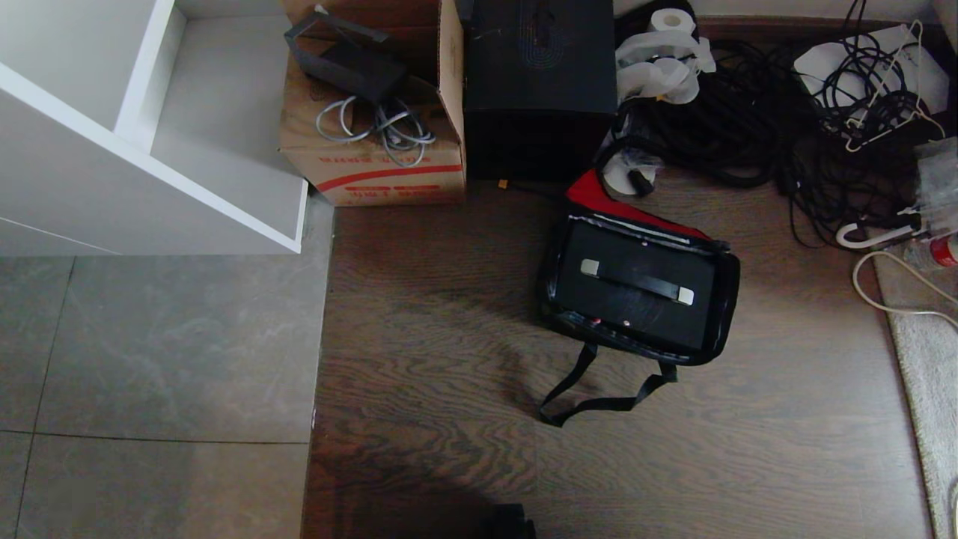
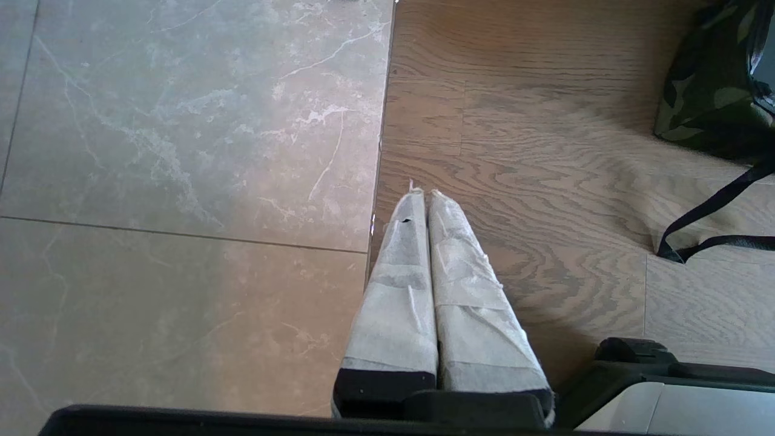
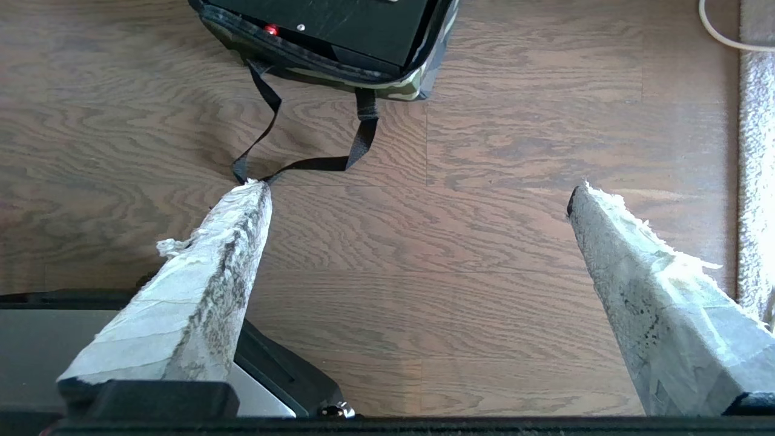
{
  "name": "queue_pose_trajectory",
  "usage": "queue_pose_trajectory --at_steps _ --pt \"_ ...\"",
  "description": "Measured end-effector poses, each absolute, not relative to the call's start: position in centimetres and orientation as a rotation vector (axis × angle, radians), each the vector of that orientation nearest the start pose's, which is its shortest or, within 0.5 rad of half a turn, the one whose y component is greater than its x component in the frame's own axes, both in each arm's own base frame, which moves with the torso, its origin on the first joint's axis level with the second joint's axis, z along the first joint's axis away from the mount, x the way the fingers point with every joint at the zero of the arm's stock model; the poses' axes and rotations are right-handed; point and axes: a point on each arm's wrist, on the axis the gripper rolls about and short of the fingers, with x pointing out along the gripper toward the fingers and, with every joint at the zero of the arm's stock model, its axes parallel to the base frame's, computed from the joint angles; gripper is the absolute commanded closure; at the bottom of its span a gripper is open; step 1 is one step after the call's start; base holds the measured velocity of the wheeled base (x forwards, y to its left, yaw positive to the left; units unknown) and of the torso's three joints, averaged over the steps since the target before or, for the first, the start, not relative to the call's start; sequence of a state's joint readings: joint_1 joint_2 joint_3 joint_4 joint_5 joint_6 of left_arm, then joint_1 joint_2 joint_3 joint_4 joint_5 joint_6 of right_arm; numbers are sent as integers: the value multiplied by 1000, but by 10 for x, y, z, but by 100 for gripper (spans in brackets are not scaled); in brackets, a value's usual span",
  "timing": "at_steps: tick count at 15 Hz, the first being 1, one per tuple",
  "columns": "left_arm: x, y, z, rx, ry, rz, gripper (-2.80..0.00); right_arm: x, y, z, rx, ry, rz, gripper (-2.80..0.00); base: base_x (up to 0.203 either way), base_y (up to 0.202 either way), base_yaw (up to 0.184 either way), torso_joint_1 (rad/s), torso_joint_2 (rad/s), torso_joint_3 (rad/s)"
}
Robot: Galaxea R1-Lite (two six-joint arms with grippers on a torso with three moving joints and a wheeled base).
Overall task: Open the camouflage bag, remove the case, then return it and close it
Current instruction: Grip the handle
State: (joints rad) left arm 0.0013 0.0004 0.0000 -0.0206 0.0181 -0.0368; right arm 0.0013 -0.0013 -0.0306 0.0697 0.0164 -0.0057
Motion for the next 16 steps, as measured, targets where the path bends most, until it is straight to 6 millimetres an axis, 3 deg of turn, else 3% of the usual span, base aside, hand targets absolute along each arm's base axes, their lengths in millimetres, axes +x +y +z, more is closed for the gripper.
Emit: queue_pose_trajectory --at_steps 16 --pt "-23 0 78 -37 -21 19 0 -25 0 77 -5 39 18 -280 0 0 0 0 0 0"
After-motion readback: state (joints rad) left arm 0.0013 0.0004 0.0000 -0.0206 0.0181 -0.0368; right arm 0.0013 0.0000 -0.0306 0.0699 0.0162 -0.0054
